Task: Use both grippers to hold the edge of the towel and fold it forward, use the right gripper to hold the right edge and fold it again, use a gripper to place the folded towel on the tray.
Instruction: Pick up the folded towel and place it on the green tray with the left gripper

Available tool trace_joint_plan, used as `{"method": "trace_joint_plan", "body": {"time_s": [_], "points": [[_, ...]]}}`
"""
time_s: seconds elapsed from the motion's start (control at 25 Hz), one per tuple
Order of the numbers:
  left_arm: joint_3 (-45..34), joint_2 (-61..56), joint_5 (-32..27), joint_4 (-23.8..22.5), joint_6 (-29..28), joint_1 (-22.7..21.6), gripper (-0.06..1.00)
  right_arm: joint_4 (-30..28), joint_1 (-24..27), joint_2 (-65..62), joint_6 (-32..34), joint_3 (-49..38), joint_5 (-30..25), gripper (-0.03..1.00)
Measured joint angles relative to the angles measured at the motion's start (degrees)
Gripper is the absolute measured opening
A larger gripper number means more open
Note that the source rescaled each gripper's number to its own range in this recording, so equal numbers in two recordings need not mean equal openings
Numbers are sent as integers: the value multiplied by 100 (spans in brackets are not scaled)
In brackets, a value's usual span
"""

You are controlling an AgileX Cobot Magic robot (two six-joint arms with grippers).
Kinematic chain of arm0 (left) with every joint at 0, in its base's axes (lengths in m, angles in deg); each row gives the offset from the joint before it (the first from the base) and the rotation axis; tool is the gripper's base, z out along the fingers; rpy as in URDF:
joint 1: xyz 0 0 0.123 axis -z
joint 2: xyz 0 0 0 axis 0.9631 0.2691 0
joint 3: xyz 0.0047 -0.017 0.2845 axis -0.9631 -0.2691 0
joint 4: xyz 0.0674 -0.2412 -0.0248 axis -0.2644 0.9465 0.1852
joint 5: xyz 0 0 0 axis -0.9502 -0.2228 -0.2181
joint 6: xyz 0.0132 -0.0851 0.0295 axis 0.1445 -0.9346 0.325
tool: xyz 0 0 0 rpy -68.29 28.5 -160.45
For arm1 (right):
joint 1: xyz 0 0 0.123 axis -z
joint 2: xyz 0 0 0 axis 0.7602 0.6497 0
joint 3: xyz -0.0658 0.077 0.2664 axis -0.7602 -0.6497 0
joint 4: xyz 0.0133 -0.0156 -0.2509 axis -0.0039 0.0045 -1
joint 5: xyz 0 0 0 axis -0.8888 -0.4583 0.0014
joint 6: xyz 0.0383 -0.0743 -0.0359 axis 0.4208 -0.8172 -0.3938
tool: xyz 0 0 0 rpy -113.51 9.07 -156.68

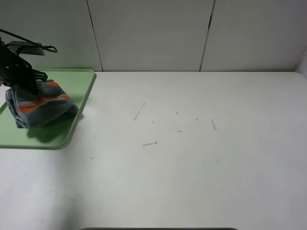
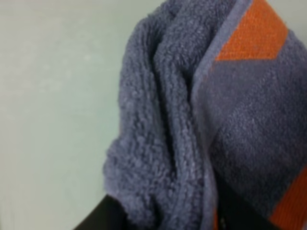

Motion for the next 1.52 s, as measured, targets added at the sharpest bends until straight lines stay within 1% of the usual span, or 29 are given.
{"method": "trace_joint_plan", "body": {"time_s": [0.16, 0.32, 0.44, 0.48, 0.56, 0.64, 0.68, 0.76, 0.8, 0.92, 1.12, 1.4, 1.52], "points": [[0, 0, 0, -26, -6, -179, 26, 0, 0, 0, 0, 0, 0, 100], [0, 0, 0, -39, -22, -202, 26, 0, 0, 0, 0, 0, 0, 100], [0, 0, 0, -39, -225, -202, 26, 0, 0, 0, 0, 0, 0, 100], [0, 0, 0, -39, -260, -202, 29, 0, 0, 0, 0, 0, 0, 100], [0, 0, 62, -39, -260, -202, 46, 0, 0, 0, 0, 0, 0, 100], [0, 0, 95, -39, -260, -202, 74, 0, 0, 0, 0, 0, 0, 100], [0, 0, 95, -39, -260, -202, 84, 0, 0, 0, 0, 0, 0, 100], [0, 0, 66, -39, -260, -202, 94, 0, 0, 0, 0, 0, 0, 100], [0, 0, 44, -39, -260, -202, 96, 0, 0, 0, 0, 0, 0, 100], [0, 0, 5, -39, -260, -202, 99, 0, 0, 0, 0, 0, 0, 100], [0, 0, -37, -39, -260, -202, 100, 0, 0, 0, 0, 0, 0, 100], [0, -338, -446, -39, -260, -187, 100, 0, 0, 0, 0, 0, 0, 100], [0, -641, -743, -46, -260, -110, 100, 0, 0, 0, 0, 0, 0, 100]]}}
